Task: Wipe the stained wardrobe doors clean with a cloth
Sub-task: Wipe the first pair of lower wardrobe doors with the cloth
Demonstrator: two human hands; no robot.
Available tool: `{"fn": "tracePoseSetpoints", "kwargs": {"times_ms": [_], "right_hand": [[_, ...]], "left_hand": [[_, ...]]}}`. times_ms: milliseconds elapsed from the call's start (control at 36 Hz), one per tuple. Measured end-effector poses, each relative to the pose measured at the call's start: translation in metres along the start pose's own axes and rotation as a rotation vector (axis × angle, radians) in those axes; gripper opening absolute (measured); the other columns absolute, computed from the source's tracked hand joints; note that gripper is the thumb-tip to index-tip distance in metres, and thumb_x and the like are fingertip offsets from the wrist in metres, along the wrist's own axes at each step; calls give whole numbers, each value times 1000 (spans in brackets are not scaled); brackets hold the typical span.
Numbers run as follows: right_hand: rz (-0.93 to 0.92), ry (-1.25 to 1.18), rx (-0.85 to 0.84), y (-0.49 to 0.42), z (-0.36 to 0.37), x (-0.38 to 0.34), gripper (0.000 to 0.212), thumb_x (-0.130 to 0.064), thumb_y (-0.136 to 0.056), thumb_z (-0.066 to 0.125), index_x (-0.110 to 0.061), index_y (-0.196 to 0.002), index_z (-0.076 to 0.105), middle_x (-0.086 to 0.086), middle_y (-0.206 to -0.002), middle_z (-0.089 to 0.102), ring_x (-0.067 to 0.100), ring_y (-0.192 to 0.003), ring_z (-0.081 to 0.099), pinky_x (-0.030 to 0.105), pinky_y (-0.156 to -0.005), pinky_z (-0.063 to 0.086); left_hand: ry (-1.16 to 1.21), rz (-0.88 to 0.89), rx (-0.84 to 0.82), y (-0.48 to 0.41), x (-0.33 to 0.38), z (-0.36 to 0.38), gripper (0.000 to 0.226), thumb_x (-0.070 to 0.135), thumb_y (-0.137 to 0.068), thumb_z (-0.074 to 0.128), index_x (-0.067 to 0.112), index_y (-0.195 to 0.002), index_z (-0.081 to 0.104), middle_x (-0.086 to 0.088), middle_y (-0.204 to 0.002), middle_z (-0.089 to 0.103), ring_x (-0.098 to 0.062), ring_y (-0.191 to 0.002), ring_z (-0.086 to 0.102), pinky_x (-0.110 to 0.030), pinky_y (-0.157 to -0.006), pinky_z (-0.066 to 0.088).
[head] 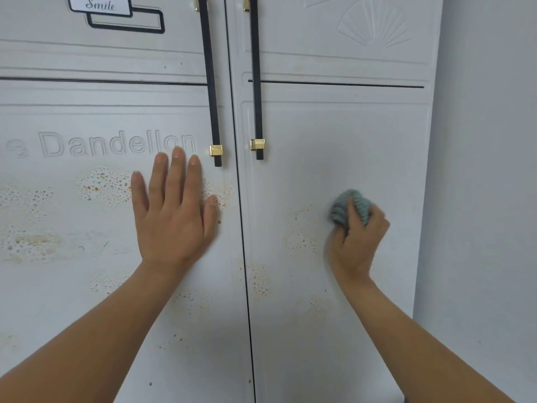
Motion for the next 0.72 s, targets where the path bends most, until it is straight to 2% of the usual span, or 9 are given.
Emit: {"fn": "tracePoseSetpoints", "kwargs": {"times_ms": [56,83,139,361,444,556,639,667,722], "right_hand": [[-187,21,-171,21,13,-22,36,16,-85,59,6,-119,66,8,-112,58,4,-113,48,4,-100,28],[-266,40,-232,31,17,-27,46,16,-82,58,4,-125,64,15,-121,57,23,-114,49,9,-106,24],[-355,61,-271,35,19,-21,54,14,-79,56,3,-132,61,18,-129,49,37,-114,45,21,-111,29],[238,33,30,-16,-7,17,48,-9,-95,46,-5,-142,53,19,-134,43,24,-121,36,29,-105,35],[112,34,2,-4,4,-4,40,1,-95,48,6,-133,57,15,-119,52,3,-110,41,16,-97,34],[-150,-43,-246,38,27,-36,30,1,-97,53,-1,-124,65,13,-117,56,21,-108,51,27,-97,42],[-437,-36,-390,60,27,-52,41,-5,-94,56,-1,-135,59,13,-130,46,30,-117,46,32,-107,41],[-471,-45,-401,59,26,-48,42,-6,-95,55,0,-136,57,12,-131,43,25,-121,45,28,-109,40],[-273,-140,-331,39,17,-35,39,-6,-100,53,11,-135,52,10,-127,38,-2,-125,42,12,-106,37]], "left_hand": [[2,-3,-6,0,-1,0,63,41,-106,40,12,-162,33,-12,-169,30,-32,-159,22,-62,-126,19],[8,-5,-14,0,-1,1,63,41,-107,40,12,-162,33,-12,-170,29,-32,-159,21,-61,-126,18],[16,-8,-23,0,-1,1,63,41,-107,39,12,-162,32,-12,-170,28,-32,-159,20,-61,-126,17],[11,-2,-6,0,1,0,62,40,-106,41,12,-161,35,-13,-169,30,-33,-158,23,-61,-126,17],[11,2,-12,1,0,0,62,40,-107,40,12,-162,34,-13,-170,29,-33,-159,22,-61,-127,16],[14,4,-13,0,0,-1,63,40,-107,40,12,-162,33,-13,-170,29,-34,-159,22,-61,-127,16],[22,2,-12,0,0,-1,63,40,-107,41,12,-162,34,-13,-170,29,-34,-158,22,-61,-127,16],[22,1,-13,0,1,-1,63,40,-107,41,12,-162,34,-13,-170,29,-34,-159,22,-61,-127,16],[16,0,-14,0,1,-1,62,40,-107,41,12,-162,34,-13,-170,29,-33,-159,22,-61,-127,16]]}}
Point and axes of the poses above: each hand's wrist, its own y-axis away from the middle knuckle, its own z-axis out of the palm, x = y × z, the point moved 9 cm from there along -y, towards the middle knuckle
